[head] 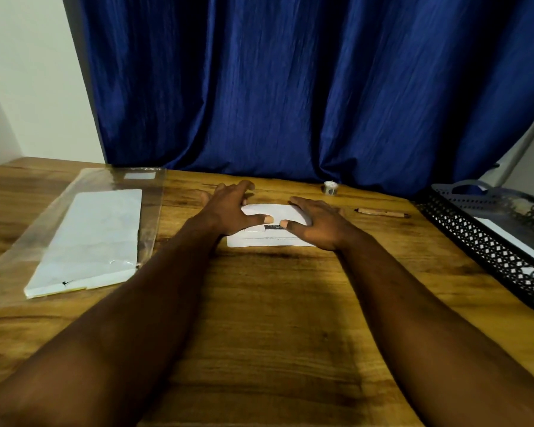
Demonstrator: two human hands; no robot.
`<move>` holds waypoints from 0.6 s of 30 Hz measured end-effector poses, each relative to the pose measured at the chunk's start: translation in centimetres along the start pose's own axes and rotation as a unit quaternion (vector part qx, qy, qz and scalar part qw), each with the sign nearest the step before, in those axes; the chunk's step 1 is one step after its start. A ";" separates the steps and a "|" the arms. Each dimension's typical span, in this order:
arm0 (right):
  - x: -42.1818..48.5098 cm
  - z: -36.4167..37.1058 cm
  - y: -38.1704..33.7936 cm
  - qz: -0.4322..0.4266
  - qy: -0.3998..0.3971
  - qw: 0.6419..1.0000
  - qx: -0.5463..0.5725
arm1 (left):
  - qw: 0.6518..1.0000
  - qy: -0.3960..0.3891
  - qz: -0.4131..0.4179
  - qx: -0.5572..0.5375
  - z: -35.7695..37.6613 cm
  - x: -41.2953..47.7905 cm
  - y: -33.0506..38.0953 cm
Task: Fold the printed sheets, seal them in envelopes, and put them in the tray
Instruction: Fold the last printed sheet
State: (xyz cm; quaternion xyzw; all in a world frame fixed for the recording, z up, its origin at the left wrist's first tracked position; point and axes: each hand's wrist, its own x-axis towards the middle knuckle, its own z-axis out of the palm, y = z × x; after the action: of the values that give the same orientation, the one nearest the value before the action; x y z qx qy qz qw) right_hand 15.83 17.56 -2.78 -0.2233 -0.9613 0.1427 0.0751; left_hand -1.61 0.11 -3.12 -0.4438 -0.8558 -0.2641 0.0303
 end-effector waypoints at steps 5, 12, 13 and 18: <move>-0.3 -0.4 0.2 -0.010 0.012 1.000 0.005 | 0.999 -0.027 0.013 -0.017 0.0 0.5 -0.4; -0.6 -0.9 0.0 -0.054 0.082 0.995 -0.031 | 0.996 0.027 0.065 -0.049 -0.8 -0.3 1.5; -0.6 -1.0 0.0 -0.061 0.099 0.993 -0.036 | 0.995 0.040 0.072 -0.063 -1.0 -0.6 1.9; 0.0 -1.8 -0.4 -0.094 0.238 0.962 -0.092 | 0.990 0.075 0.096 -0.074 -2.0 -0.8 2.9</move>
State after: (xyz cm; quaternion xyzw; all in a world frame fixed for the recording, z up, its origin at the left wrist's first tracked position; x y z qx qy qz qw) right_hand 16.03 17.60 -0.99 -0.1656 -0.9413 -0.0115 0.2938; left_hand 0.76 -0.08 -0.38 -0.5038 -0.7825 -0.3554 0.0867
